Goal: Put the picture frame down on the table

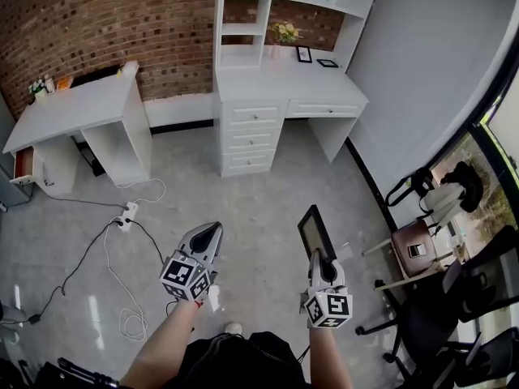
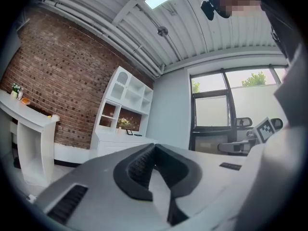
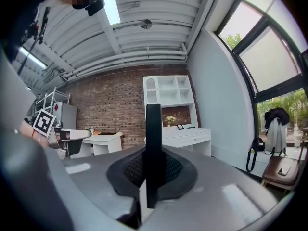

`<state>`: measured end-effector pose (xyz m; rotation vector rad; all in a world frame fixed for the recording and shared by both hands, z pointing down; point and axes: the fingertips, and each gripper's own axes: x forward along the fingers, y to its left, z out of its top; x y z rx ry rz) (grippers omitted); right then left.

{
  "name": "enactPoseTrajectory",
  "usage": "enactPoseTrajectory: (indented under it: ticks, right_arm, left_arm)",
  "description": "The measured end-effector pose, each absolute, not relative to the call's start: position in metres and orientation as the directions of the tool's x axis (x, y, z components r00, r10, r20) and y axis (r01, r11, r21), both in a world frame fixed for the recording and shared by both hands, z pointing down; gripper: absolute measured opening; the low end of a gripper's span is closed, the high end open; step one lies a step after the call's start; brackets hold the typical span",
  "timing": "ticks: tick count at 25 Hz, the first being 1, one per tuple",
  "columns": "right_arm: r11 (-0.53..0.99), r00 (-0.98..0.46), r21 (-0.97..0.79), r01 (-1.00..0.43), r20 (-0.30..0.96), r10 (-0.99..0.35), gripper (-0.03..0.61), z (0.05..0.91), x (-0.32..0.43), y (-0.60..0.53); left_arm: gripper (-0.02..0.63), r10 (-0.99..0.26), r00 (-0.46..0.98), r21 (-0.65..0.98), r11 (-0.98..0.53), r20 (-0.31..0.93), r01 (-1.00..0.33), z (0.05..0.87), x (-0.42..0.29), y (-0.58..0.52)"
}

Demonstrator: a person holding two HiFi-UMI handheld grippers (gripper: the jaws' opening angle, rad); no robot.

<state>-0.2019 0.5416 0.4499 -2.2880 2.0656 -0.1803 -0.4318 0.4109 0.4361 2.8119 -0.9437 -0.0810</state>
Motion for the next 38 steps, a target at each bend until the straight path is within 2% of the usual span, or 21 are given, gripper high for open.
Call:
enactPoseTrajectory:
  ticks: [8, 30, 38]
  right_arm:
    - [-0.106, 0.098, -0.150, -0.983, 0.058, -0.993, 0.012, 0.460, -0.169, 0.505]
    - [-0.065, 0.059, -0.188, -0.980, 0.036, -0.998, 0.012, 0.462, 0.017, 0.326]
    - [-0.051, 0.047, -0.181, -0.982, 0.028, -0.999, 0.012, 0.460, 0.062, 0.285]
  left_arm:
    - [0.008, -0.615, 0.788, 0.190, -0.771, 0.027, -0.609, 0.447, -0.405, 0.374]
    - [0.008, -0.619, 0.785, 0.153, -0.774, 0.025, -0.615, 0.436, -0.214, 0.205]
    - [0.008, -0.627, 0.779, 0.152, -0.768, 0.014, -0.622, 0.437, -0.168, 0.167]
